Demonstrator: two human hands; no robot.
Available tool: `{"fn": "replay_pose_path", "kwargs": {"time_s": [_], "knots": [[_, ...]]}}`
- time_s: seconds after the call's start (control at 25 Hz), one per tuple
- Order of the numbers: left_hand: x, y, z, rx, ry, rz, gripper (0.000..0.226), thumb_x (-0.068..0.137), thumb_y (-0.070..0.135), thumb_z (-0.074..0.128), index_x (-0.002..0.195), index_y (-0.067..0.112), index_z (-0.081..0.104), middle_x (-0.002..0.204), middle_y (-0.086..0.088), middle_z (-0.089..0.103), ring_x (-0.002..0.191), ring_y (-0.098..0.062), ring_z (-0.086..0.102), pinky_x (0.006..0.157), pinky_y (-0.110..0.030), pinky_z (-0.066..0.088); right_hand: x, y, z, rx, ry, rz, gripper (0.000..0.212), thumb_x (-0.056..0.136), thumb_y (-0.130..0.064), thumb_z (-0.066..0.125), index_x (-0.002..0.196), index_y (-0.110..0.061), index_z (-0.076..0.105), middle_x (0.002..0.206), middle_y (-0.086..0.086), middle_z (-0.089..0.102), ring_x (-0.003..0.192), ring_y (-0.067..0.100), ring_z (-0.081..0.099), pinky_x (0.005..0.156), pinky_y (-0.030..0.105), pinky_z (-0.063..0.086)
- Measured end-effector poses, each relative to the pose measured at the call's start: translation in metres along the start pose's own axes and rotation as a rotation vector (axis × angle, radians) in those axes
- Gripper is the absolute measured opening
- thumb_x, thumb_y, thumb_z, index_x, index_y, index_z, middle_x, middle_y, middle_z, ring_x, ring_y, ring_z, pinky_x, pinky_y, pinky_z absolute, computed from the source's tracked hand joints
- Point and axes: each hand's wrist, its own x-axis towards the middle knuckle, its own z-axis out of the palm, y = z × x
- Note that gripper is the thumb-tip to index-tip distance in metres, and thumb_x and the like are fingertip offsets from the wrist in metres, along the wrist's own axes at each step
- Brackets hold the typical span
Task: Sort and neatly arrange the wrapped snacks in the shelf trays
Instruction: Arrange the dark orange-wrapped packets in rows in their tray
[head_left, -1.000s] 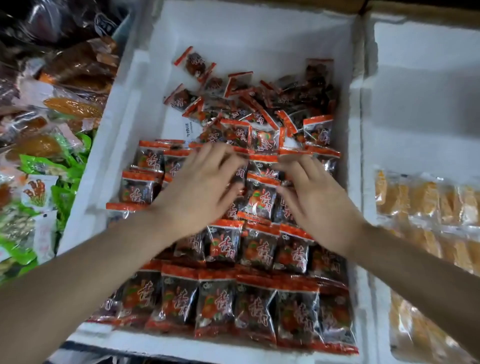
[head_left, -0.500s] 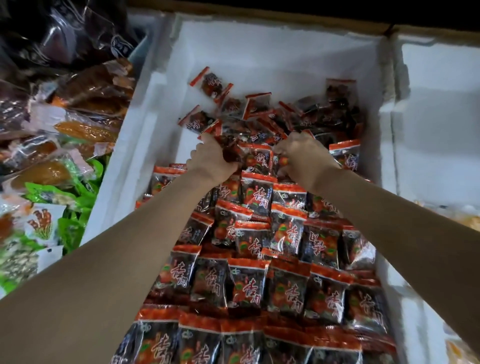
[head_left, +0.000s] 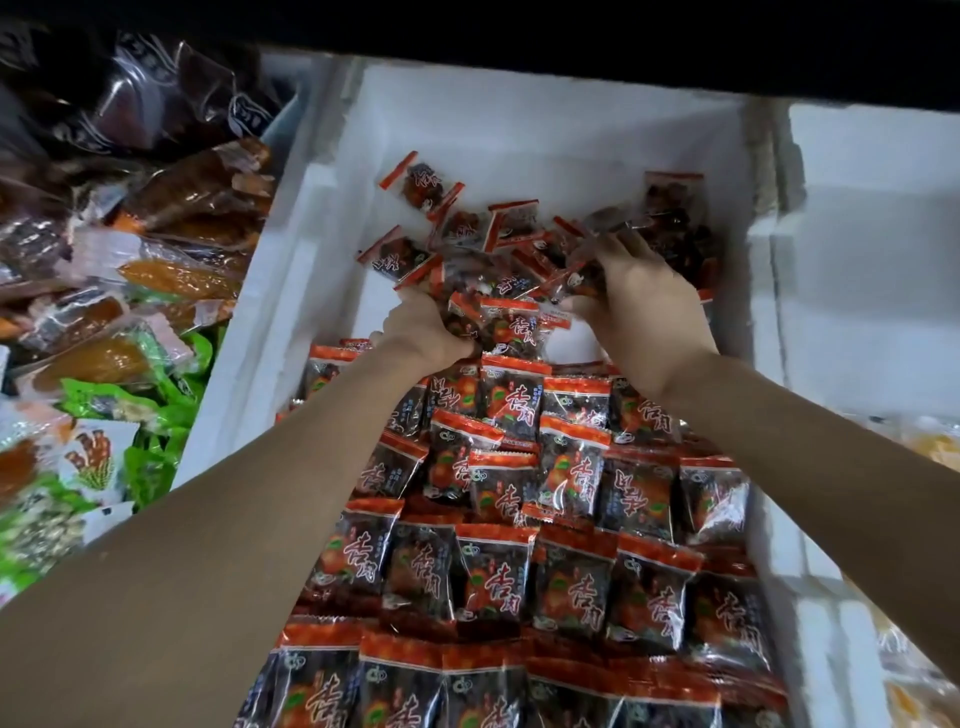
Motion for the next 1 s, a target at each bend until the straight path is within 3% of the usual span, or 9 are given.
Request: {"fn": "replay_pose_path", "kwargs": {"time_s": [0.08,0.2,0.36,0.48,0.64,0.72,0.8,0.88,1.0], "knots": [[-0.001,-0.002,0.000,0.012,0.077,0.065,0.059,0.077,0.032,0.076,0.122,0.007,0.049,0.114,-0.007,0.063,0.111,-0.027,0.057,0.098,-0.036,0.044,-0.006,-0.004,-0.006,0.078,0.029,-0.007,0.045,0.087,-0.026,0.065,0.127,-0.016,0.048,0.125,0.004,0.050,0.109,0.026,0.054,0.084,0.032,0.045],[-0.018,0.003,-0.009,-0.131,0.286,0.242,0.043,0.081,0.023,0.074,0.114,0.005,0.054,0.109,-0.004,0.064,0.103,-0.021,0.059,0.080,-0.018,0.039,-0.018,-0.009,-0.015,0.211,0.078,0.028,0.044,0.085,-0.029,0.066,0.125,-0.016,0.052,0.118,0.003,0.056,0.099,0.018,0.058,0.083,0.026,0.046],[-0.054,0.015,-0.024,-0.305,0.442,0.434,0.031,0.081,0.025,0.073,0.104,0.010,0.058,0.086,0.011,0.059,0.075,-0.002,0.056,0.063,-0.001,0.037,-0.042,-0.015,-0.030,0.526,0.068,0.211,0.026,0.082,-0.028,0.069,0.105,-0.019,0.061,0.087,-0.015,0.063,0.071,-0.010,0.058,0.059,0.002,0.042],[-0.088,0.014,-0.019,-0.386,0.296,0.456,0.025,0.084,0.025,0.070,0.102,0.018,0.055,0.086,0.020,0.059,0.074,0.012,0.055,0.068,0.001,0.040,-0.072,-0.013,-0.033,0.811,-0.077,0.333,0.020,0.080,-0.022,0.071,0.096,-0.015,0.061,0.078,-0.010,0.066,0.065,-0.004,0.064,0.058,0.013,0.049],[-0.140,-0.006,-0.003,-0.406,0.030,0.444,0.024,0.082,0.028,0.071,0.101,0.027,0.055,0.083,0.012,0.066,0.070,0.002,0.062,0.062,-0.008,0.043,-0.119,-0.004,-0.036,0.762,-0.331,0.390,0.023,0.079,-0.028,0.070,0.096,-0.028,0.055,0.090,0.006,0.070,0.079,0.025,0.067,0.071,0.041,0.053],[-0.155,-0.015,0.003,-0.369,-0.083,0.418,0.026,0.080,0.033,0.070,0.101,0.028,0.055,0.082,0.009,0.068,0.069,0.000,0.064,0.062,-0.012,0.046,-0.140,-0.001,-0.036,0.757,-0.382,0.380,0.021,0.081,-0.028,0.069,0.094,-0.032,0.053,0.092,0.010,0.068,0.080,0.026,0.065,0.070,0.036,0.052],[-0.163,-0.023,0.008,-0.336,-0.226,0.414,0.022,0.080,0.036,0.067,0.097,0.028,0.056,0.083,0.005,0.069,0.074,-0.009,0.066,0.073,-0.030,0.053,-0.153,0.002,-0.033,0.696,-0.402,0.355,0.020,0.084,-0.029,0.066,0.093,-0.037,0.050,0.094,0.004,0.067,0.085,0.018,0.062,0.067,0.024,0.050],[-0.169,-0.025,0.015,-0.279,-0.330,0.406,0.015,0.084,0.031,0.066,0.095,0.029,0.055,0.082,0.000,0.067,0.077,-0.018,0.066,0.078,-0.044,0.052,-0.162,0.007,-0.029,0.606,-0.412,0.301,0.021,0.087,-0.030,0.062,0.097,-0.038,0.046,0.094,-0.008,0.064,0.085,0.011,0.061,0.068,0.020,0.048],[-0.171,-0.023,0.025,-0.207,-0.387,0.414,0.017,0.088,0.028,0.063,0.101,0.028,0.052,0.080,0.012,0.064,0.072,-0.006,0.064,0.071,-0.029,0.052,-0.172,0.015,-0.028,0.476,-0.378,0.147,0.028,0.091,-0.026,0.056,0.113,-0.038,0.042,0.109,-0.024,0.048,0.092,-0.003,0.053,0.078,0.014,0.043]]}}
